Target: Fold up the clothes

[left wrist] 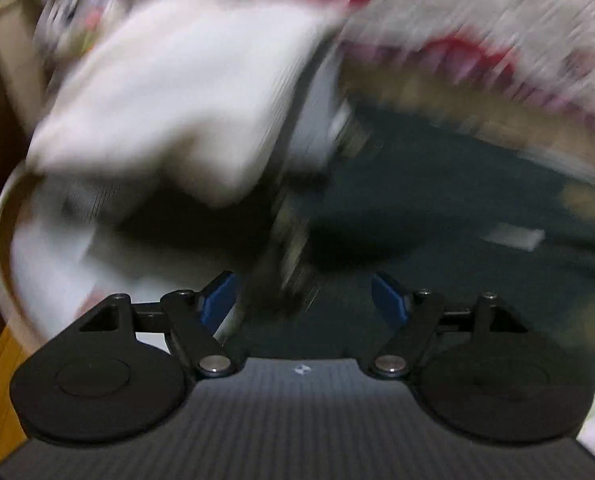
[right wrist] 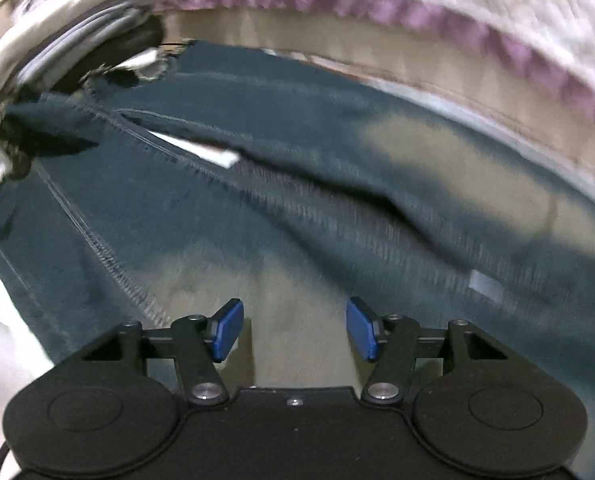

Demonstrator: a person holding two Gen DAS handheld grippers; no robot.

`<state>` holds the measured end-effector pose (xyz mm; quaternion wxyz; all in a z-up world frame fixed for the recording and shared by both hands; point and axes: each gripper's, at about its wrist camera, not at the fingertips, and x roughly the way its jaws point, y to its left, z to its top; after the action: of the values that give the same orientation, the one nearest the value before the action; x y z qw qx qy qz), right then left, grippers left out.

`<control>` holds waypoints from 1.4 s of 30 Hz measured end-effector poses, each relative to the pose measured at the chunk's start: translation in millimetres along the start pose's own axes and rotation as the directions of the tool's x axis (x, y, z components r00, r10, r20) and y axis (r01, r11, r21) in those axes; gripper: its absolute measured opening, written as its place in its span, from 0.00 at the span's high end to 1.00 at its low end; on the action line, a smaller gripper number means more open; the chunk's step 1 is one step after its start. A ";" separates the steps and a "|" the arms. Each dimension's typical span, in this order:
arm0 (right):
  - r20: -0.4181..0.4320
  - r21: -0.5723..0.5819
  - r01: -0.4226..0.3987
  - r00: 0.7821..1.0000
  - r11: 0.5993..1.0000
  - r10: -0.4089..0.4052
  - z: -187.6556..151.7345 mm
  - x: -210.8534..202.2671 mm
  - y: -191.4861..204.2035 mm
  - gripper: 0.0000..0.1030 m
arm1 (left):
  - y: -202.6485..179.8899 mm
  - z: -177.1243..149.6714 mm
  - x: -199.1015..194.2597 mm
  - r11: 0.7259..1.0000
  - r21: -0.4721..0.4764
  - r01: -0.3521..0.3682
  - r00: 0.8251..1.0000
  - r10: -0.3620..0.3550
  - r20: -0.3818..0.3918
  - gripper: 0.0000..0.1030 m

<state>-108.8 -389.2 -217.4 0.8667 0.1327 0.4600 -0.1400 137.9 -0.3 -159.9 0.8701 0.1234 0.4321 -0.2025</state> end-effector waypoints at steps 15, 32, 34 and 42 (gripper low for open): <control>0.070 0.296 -0.319 0.947 0.900 0.312 -52.1 -16.1 -14.8 0.33 | 29.0 -48.6 58.6 0.825 -0.518 0.227 0.891 -0.391 -0.231 0.30; 0.017 0.711 0.397 0.815 0.580 -0.579 -154.6 -154.0 -131.6 0.35 | -8.5 -51.3 49.7 0.891 -0.439 0.114 0.937 -0.243 -0.250 0.29; -0.022 0.751 0.438 0.765 0.495 -0.644 -175.2 -168.1 -140.4 0.35 | -16.1 -50.3 48.6 0.905 -0.408 0.119 0.937 -0.238 -0.254 0.31; 0.009 0.890 0.269 0.796 0.367 -0.606 -235.7 -177.8 -170.5 0.33 | -52.9 -51.3 44.7 0.959 -0.242 0.148 0.944 -0.210 -0.253 0.67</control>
<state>-445.7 -440.9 -214.0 0.6764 0.3865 0.1912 -0.5971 101.9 -38.2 -228.5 0.7872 0.0136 0.5785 -0.2130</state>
